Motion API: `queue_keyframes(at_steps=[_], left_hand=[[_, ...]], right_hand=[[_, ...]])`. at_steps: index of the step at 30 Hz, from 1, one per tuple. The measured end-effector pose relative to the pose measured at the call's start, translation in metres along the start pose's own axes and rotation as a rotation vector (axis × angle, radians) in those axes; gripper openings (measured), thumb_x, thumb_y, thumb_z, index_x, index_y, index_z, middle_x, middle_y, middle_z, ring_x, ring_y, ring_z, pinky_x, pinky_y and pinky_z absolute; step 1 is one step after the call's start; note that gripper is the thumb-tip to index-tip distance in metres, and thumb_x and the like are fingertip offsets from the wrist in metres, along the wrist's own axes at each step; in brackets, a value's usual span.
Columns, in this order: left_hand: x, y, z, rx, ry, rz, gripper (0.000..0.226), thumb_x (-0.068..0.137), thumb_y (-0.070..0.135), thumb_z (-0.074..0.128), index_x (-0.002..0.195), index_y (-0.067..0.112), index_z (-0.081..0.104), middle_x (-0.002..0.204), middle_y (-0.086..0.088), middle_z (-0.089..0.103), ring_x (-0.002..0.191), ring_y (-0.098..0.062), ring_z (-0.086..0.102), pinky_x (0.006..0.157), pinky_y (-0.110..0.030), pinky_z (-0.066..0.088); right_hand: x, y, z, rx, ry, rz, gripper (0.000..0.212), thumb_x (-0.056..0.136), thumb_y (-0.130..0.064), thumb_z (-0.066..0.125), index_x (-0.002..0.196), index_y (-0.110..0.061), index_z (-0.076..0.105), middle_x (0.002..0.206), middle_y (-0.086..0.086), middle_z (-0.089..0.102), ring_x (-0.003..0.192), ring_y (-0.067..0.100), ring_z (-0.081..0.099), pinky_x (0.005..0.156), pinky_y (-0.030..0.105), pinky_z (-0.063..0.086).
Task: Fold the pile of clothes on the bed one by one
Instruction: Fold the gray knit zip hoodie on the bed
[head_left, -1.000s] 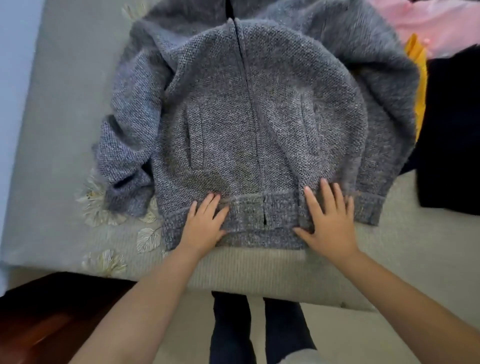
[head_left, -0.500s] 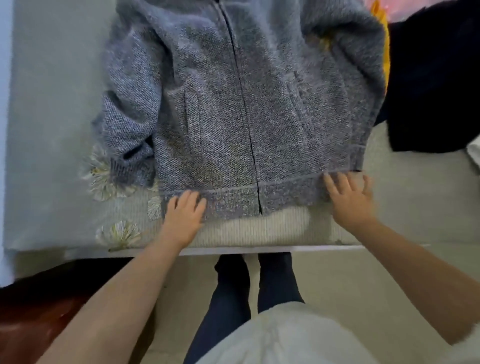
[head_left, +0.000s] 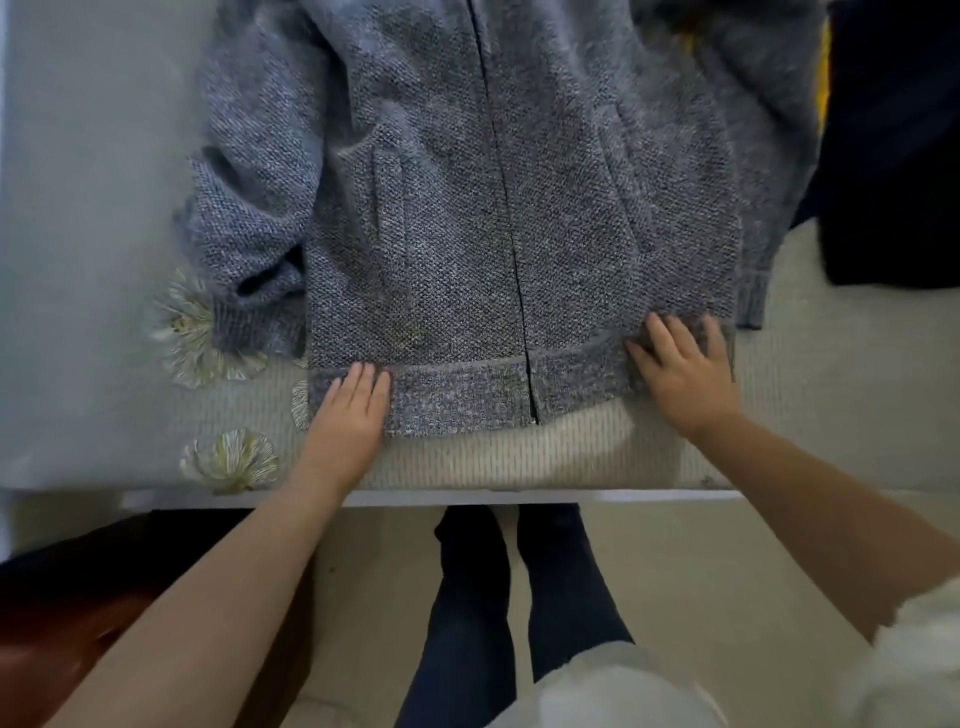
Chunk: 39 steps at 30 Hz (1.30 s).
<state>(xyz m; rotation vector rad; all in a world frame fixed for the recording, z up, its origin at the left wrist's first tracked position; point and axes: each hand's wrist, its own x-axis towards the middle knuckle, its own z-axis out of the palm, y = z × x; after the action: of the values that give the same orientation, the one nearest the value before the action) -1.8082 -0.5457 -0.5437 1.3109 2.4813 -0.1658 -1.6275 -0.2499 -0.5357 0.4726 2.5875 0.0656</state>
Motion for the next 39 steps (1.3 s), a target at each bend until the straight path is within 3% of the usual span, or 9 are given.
queue_keyframes(at_steps=[3,7,13,15,17,20,27,32,39], left_hand=[[-0.015,0.004,-0.007,-0.039,0.120,-0.003,0.067,0.034,-0.035,0.071,0.099,-0.025,0.056,0.098,-0.042,0.059,0.086,-0.054,0.059,0.068,-0.063,0.046],[-0.041,0.009,-0.009,-0.048,0.174,0.026,0.068,0.028,-0.034,0.074,0.093,-0.025,0.058,0.092,-0.041,0.060,0.081,-0.053,0.061,0.063,-0.060,0.047],[-0.114,-0.003,0.005,0.094,0.117,0.060,0.050,0.040,-0.025,0.057,0.090,-0.023,0.061,0.090,-0.038,0.062,0.078,-0.052,0.062,0.056,-0.059,0.048],[-0.136,-0.001,0.012,0.159,0.055,0.050,0.054,0.048,-0.025,0.059,0.102,-0.023,0.056,0.102,-0.040,0.059,0.091,-0.050,0.061,0.068,-0.054,0.051],[-0.153,0.001,0.028,0.182,-0.179,-0.023,0.061,0.084,-0.010,0.049,0.137,-0.012,0.021,0.143,-0.032,0.027,0.132,-0.040,0.032,0.106,-0.046,0.031],[-0.163,0.011,0.042,0.176,-0.473,-0.145,0.070,0.095,0.032,0.041,0.146,0.025,-0.006,0.155,0.000,-0.003,0.142,-0.023,-0.003,0.113,-0.047,0.005],[-0.138,0.047,-0.003,-0.071,-0.034,-0.212,0.051,0.098,0.038,0.030,0.145,0.025,0.017,0.154,0.002,0.014,0.142,-0.021,0.007,0.112,-0.040,0.011],[-0.083,0.035,-0.069,-0.094,0.107,-0.241,0.048,0.098,0.034,0.030,0.144,0.023,0.024,0.153,0.000,0.019,0.142,-0.022,0.009,0.111,-0.041,0.014],[0.035,-0.030,-0.121,-0.120,0.184,-0.329,0.047,0.098,0.034,0.028,0.144,0.027,0.022,0.153,0.001,0.019,0.141,-0.023,0.009,0.110,-0.041,0.019]], right_hand=[[-0.017,-0.008,-0.005,0.145,0.092,0.048,0.047,0.092,0.002,0.043,0.138,0.000,0.034,0.150,0.022,0.017,0.139,0.038,0.015,0.114,0.046,0.003],[-0.060,-0.014,-0.001,0.141,-0.013,0.090,0.061,0.089,0.012,0.037,0.143,-0.001,0.011,0.151,0.022,0.002,0.141,0.035,0.001,0.114,0.039,-0.006],[-0.132,-0.051,0.015,0.065,0.262,-0.027,0.043,0.074,0.010,0.039,0.113,0.011,0.058,0.119,0.031,0.055,0.108,0.048,0.054,0.090,0.060,0.040],[-0.152,-0.067,0.026,0.067,0.095,-0.054,0.049,0.087,0.002,0.027,0.135,0.003,0.037,0.143,0.025,0.031,0.132,0.041,0.030,0.110,0.048,0.018],[-0.166,-0.078,0.049,0.096,-0.097,-0.047,0.056,0.093,0.000,0.021,0.146,-0.009,0.007,0.154,0.013,-0.001,0.142,0.030,-0.001,0.114,0.037,-0.006],[-0.166,-0.092,0.068,0.068,-0.220,-0.071,0.067,0.094,0.000,0.031,0.147,-0.021,-0.005,0.154,0.010,-0.015,0.141,0.027,-0.013,0.114,0.037,-0.004],[-0.138,-0.119,-0.001,0.140,0.021,-0.255,0.054,0.098,-0.012,0.031,0.147,-0.012,0.009,0.155,0.013,-0.004,0.142,0.028,-0.007,0.114,0.037,-0.007],[-0.088,-0.113,-0.084,0.273,0.254,-0.154,0.050,0.097,-0.011,0.034,0.145,-0.009,0.020,0.154,0.012,0.008,0.143,0.026,0.000,0.115,0.036,-0.004],[0.021,-0.068,-0.144,0.232,0.309,-0.015,0.045,0.098,-0.012,0.030,0.143,-0.011,0.026,0.154,0.009,0.014,0.143,0.024,0.003,0.115,0.035,-0.002]])
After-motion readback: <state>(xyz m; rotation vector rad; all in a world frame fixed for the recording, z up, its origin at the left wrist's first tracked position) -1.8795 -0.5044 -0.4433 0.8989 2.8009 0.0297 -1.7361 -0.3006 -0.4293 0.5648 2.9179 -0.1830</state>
